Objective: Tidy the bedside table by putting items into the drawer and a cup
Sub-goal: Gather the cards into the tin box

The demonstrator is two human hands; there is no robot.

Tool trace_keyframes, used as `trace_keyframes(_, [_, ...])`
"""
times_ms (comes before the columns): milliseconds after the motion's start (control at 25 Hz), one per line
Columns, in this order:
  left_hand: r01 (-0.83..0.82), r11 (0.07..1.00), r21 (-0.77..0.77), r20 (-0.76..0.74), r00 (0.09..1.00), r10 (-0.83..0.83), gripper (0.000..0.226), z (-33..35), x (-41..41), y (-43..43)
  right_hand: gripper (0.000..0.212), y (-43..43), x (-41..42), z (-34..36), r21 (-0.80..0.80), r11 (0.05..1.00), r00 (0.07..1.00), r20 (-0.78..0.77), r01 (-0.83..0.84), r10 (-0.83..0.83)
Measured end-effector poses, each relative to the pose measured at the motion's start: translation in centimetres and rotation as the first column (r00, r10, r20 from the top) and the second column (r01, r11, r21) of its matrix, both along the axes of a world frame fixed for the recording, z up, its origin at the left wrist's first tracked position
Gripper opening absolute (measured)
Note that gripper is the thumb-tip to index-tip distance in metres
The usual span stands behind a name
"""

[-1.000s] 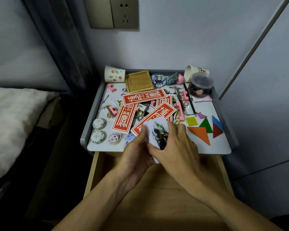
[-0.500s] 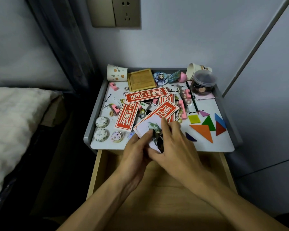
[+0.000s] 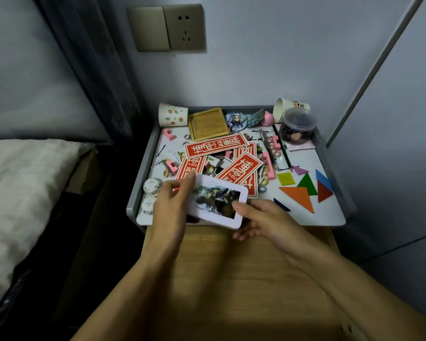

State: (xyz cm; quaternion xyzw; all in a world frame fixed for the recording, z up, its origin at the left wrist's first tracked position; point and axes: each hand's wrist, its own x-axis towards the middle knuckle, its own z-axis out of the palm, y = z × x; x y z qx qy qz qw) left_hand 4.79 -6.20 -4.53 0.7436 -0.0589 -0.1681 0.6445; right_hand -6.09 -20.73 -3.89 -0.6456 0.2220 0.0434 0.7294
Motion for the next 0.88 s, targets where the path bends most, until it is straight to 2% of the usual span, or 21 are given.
trace_keyframes(120, [0.081,0.951,0.298,0.156,0.979,-0.133,0.057,0.0,0.5,0.7,0.024,0.5,-0.3,-0.1,-0.065,0.995,0.997,-0.021,-0.076,0.074])
trace_keyframes(200, [0.059,0.916,0.397,0.186,0.972,-0.143,0.059,-0.5,0.5,0.8,0.027,1.2,-0.4,-0.8,-0.053,0.998,0.999,-0.028,-0.044,0.042])
trace_keyframes(280, [0.053,0.915,0.400,0.164,0.978,-0.128,0.060,-1.2,0.7,1.2,0.029,1.9,-0.5,-1.3,-0.054,0.999,1.000,-0.008,-0.006,0.005])
trace_keyframes(440, [0.088,0.952,0.295,0.087,0.989,-0.119,0.062,-2.0,0.6,2.8,0.033,3.1,-0.6,-1.9,0.001,1.000,1.000,0.004,-0.002,0.002])
trace_keyframes(520, [0.116,0.939,0.322,0.048,0.989,-0.138,0.064,-2.2,0.1,3.4,0.033,3.5,-1.0,-2.1,0.053,0.998,1.000,-0.015,-0.017,0.018])
trace_keyframes(640, [0.166,0.875,0.455,0.007,0.982,-0.190,0.056,-2.2,-0.8,4.4,0.031,4.4,-1.9,-2.7,0.100,0.994,0.997,-0.051,-0.045,0.050])
trace_keyframes(760, [0.264,0.815,0.515,-0.082,0.962,-0.260,0.052,-1.4,-1.2,6.4,0.031,5.2,-2.6,-4.1,0.135,0.987,0.992,-0.081,-0.088,0.100])
trace_keyframes(840, [0.281,0.712,0.643,-0.070,0.948,-0.311,0.045,-1.2,-0.5,8.0,0.029,5.3,-2.7,-5.5,0.115,0.986,0.984,-0.111,-0.125,0.138])
trace_keyframes(880, [0.231,0.616,0.753,-0.028,0.947,-0.320,0.041,-1.4,0.1,8.5,0.029,5.2,-2.6,-6.4,0.075,0.988,0.979,-0.143,-0.136,0.146])
